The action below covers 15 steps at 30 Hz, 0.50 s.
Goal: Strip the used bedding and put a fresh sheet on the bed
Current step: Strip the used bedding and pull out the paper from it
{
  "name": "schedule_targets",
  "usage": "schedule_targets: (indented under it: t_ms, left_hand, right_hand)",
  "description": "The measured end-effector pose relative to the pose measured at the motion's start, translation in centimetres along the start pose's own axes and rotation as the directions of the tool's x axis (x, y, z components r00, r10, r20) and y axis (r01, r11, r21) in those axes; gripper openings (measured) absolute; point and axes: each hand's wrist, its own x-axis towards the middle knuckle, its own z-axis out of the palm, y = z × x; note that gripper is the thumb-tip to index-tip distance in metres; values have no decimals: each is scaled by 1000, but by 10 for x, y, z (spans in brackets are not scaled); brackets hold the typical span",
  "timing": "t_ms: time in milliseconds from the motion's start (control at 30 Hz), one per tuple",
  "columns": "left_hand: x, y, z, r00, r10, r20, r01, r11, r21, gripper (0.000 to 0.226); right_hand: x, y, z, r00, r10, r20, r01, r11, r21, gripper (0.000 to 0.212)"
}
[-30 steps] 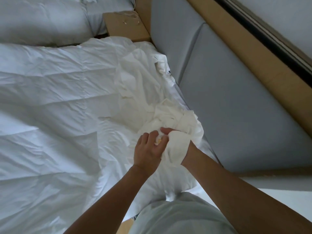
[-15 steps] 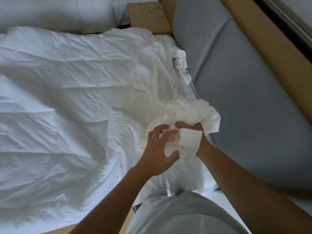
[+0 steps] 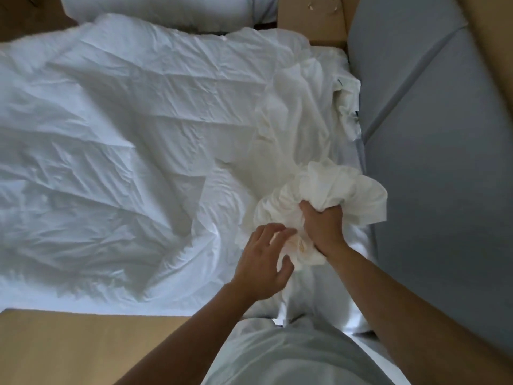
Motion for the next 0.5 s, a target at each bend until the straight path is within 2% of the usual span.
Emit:
schedule_targets:
  t_ms: [33,100,167,200,267,367,433,500]
  left_hand:
    - [0,-15,-7,997,-57,-56,60,996,61,44]
    - [6,-52,-23,950,-284,-131,305,933,188,48]
    - [15,-91,-33,817,-576,-13,548,770,328,72]
    - [20,-107,-34,741,-666,85,588,705,396,89]
    - [29,-136,-23,643,-727,241,564,663,492,119]
    - [41,-168,7,557,-769,314,497,612,616,147]
    - [39,-191,19,572,-766,293,446,591,672,146]
    - [35,-220,18,662,-686,302,381,655,653,119]
  right_hand:
    - [1,5,-1,999,-35,1,35,999,-40,28]
    - [0,12,-3,995,-103,-1,102,987,-120,37]
    - [-4,18,-1,991,-132,-1,129,977,-170,38]
    - [-6,20,1,990,-143,-11,139,973,-184,36]
    - [-12,24,5,983,-179,-48,164,961,-221,34]
    - [-20,32,9,974,-193,-119,155,950,-272,30]
    - [-26,38,9,970,-171,-173,113,947,-302,26]
    - [-31,43,8,960,-151,-236,60,934,-352,24]
